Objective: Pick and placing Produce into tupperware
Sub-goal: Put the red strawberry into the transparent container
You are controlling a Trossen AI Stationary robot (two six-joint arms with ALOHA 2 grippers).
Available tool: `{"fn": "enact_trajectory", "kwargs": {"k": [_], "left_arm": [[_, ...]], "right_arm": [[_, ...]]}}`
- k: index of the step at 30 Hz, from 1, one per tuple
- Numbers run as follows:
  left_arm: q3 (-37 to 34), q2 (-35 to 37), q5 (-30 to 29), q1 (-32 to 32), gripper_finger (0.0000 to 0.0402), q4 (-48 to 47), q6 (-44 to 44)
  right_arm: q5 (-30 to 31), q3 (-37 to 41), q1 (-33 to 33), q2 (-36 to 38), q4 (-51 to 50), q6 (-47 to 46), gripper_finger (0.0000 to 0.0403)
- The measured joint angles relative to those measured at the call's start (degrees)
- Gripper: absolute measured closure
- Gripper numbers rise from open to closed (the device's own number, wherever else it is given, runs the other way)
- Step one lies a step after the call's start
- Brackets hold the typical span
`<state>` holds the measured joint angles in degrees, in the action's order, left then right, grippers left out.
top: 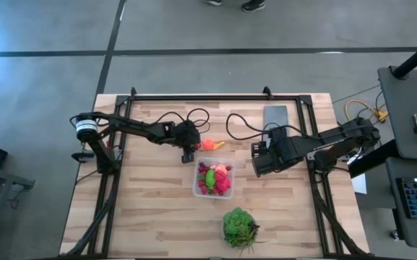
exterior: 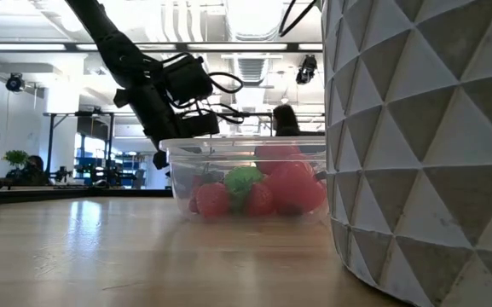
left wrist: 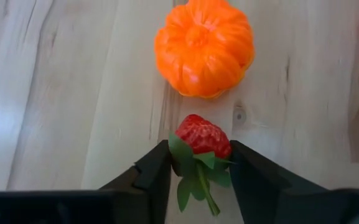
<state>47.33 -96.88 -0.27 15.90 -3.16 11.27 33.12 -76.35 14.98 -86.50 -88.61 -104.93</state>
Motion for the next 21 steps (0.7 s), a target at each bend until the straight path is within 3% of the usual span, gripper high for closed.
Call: {"fn": "enact_trajectory", "kwargs": {"k": [9,16,21], "left_arm": [[0.5,1.6,-0.2,0.0,0.0271,-0.1,0.0],[2.1,8.1,0.2,0.0,0.027,-0.9,-0.3],[2.1,15.1,10.8,-1.1,0.027,-1.7,-2.4]], "right_arm": [[0.0,0.2,0.0,0.0,0.4,0.1,0.0136],[0.0,0.2,0.0,0.0,0.6,0.2,0.0136],[0.0,0.2,0.0,0.0,0.7,0.6,0.0136]]}}
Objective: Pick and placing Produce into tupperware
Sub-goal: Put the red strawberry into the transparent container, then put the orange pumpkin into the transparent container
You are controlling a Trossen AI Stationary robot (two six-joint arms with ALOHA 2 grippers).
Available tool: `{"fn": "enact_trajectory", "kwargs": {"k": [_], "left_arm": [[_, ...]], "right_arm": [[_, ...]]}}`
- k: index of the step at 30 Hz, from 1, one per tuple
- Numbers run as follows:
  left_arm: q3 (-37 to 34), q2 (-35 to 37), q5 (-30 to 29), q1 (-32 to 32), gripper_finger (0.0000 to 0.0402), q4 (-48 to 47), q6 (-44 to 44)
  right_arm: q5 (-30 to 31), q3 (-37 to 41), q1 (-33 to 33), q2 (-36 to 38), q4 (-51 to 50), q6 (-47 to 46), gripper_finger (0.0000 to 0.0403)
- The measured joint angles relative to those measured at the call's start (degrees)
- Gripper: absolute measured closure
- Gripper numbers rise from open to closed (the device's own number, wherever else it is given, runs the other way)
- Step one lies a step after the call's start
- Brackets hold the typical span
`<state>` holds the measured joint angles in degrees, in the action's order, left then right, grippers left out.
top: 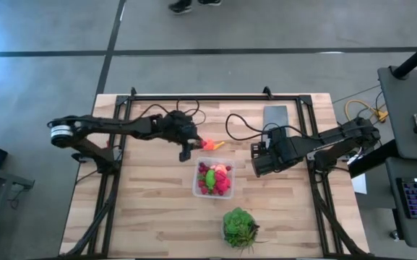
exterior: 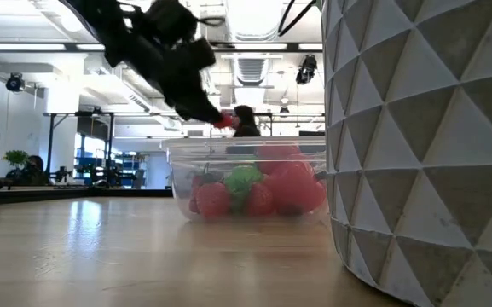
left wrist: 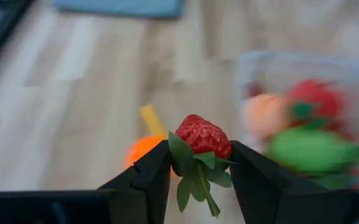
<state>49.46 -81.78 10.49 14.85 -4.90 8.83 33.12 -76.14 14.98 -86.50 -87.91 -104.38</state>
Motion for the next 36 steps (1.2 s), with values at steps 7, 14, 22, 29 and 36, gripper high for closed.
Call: {"fn": "enact_trajectory", "kwargs": {"k": [7,14,22,29,36], "left_arm": [[-0.2,1.6,8.1,-4.6,0.027,-0.4,-5.5],[-0.2,-3.5,16.0,-5.9,0.0263,-0.8,-12.6],[0.4,-3.5,15.1,-7.2,0.0185,-0.1,-16.0],[2.1,-2.6,11.3,-6.0,0.0136,-0.6,-15.3],[5.3,-2.0,9.6,-2.6,0.0134,-0.6,-9.6]], "right_arm": [[0.0,0.0,0.0,0.0,0.3,0.0,0.0136],[-0.5,-0.1,0.0,0.0,1.3,0.0,0.0136],[-2.0,-0.2,0.0,0.0,2.5,0.8,0.0136],[-2.1,-0.1,0.0,0.0,3.1,1.4,0.0136],[-2.1,0.0,0.0,0.0,3.1,2.9,0.0136]]}}
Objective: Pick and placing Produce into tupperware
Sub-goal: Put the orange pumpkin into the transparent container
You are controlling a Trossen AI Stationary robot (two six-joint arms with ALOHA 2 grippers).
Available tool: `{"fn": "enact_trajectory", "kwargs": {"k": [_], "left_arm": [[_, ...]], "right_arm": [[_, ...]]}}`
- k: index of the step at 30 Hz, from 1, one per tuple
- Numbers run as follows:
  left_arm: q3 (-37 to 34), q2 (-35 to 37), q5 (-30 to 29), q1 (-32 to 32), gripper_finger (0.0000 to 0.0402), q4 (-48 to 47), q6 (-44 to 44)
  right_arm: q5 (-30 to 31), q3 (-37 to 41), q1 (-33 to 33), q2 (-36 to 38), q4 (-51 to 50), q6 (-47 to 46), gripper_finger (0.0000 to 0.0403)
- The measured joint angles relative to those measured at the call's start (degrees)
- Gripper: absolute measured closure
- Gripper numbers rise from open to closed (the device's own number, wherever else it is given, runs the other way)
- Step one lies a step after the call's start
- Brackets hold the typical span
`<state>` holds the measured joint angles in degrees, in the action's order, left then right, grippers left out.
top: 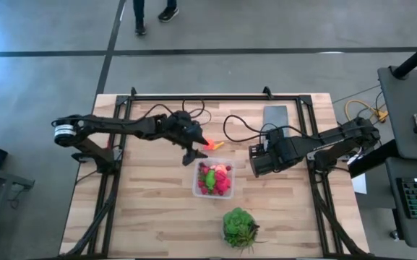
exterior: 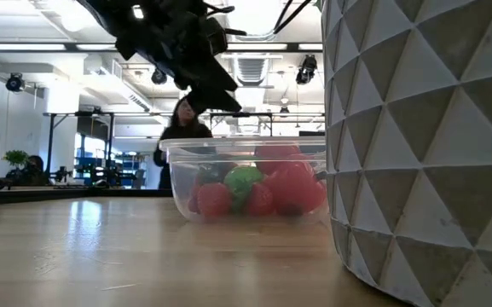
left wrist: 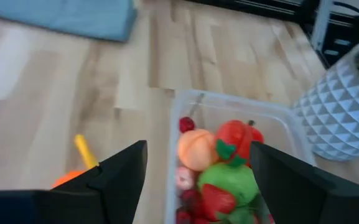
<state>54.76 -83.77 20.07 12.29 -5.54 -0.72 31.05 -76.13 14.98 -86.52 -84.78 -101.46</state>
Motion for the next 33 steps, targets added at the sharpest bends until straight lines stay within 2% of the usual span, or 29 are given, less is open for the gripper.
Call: {"fn": "enact_trajectory", "kwargs": {"k": [12,17,23,28,33], "left_arm": [[-0.7,-0.2,-0.4,7.4,0.0134,-2.7,-0.2],[-0.7,-0.2,-1.6,7.8,0.0134,-2.5,-0.1],[-0.7,-0.2,-2.9,7.8,0.0134,-2.5,-0.3],[0.1,-0.2,-8.7,7.9,0.0134,-2.4,-0.4],[0.1,0.2,-8.0,7.6,0.0134,-3.0,-0.5]], "right_arm": [[0.0,0.2,-0.2,0.0,0.0,1.0,0.0136],[0.0,0.2,-0.2,0.0,1.1,1.7,0.0136],[0.0,0.2,-0.9,0.0,7.8,7.6,0.0136],[0.0,0.3,-2.8,0.0,9.3,9.4,0.0136],[-0.2,0.3,-5.3,0.0,9.5,15.4,0.0136]]}}
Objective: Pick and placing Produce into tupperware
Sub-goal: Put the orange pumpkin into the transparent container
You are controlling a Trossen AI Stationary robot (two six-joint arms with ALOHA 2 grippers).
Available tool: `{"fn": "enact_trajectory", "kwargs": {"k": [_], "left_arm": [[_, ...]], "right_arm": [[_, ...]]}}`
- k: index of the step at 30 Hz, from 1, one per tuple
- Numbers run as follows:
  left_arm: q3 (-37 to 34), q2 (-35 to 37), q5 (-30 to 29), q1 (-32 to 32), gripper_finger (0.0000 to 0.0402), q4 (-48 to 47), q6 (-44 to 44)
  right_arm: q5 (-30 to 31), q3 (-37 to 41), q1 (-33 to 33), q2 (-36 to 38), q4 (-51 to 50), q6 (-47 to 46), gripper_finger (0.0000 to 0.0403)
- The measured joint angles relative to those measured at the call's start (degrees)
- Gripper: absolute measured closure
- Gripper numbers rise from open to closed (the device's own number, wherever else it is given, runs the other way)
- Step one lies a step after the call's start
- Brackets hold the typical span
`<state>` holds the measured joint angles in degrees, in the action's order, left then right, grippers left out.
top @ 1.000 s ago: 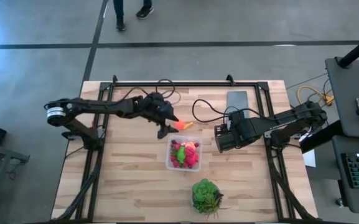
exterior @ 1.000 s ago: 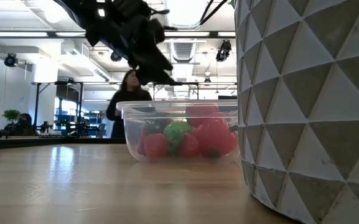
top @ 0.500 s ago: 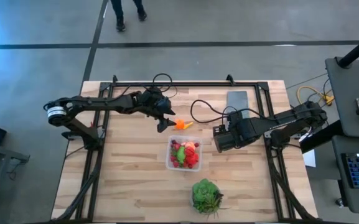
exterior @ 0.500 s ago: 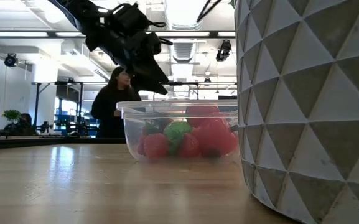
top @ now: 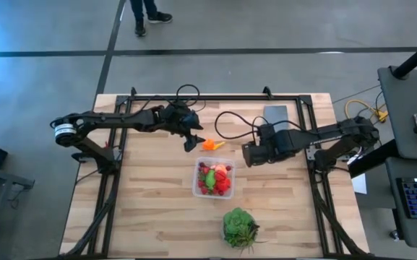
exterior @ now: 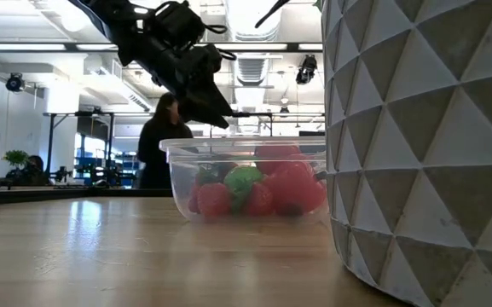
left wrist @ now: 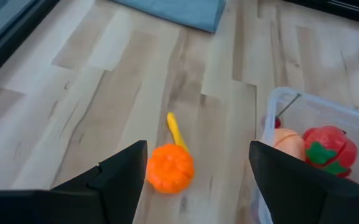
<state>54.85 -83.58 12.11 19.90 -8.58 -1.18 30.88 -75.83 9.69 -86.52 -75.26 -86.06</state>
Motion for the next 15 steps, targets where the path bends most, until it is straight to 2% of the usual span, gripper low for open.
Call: {"fn": "enact_trajectory", "kwargs": {"k": [7,11,15], "left_arm": [[0.3,-0.5,0.6,0.4,0.0134,0.4,-4.8],[0.1,-1.7,2.0,0.4,0.0134,1.5,4.9],[0.3,-5.8,2.1,0.7,0.0134,2.1,6.6]], "right_arm": [[-1.5,0.0,-5.0,0.0,1.8,12.6,0.0135],[-1.5,0.0,-8.1,0.0,4.7,21.0,0.0136],[-2.3,0.0,-10.8,0.0,8.2,25.5,0.0136]]}}
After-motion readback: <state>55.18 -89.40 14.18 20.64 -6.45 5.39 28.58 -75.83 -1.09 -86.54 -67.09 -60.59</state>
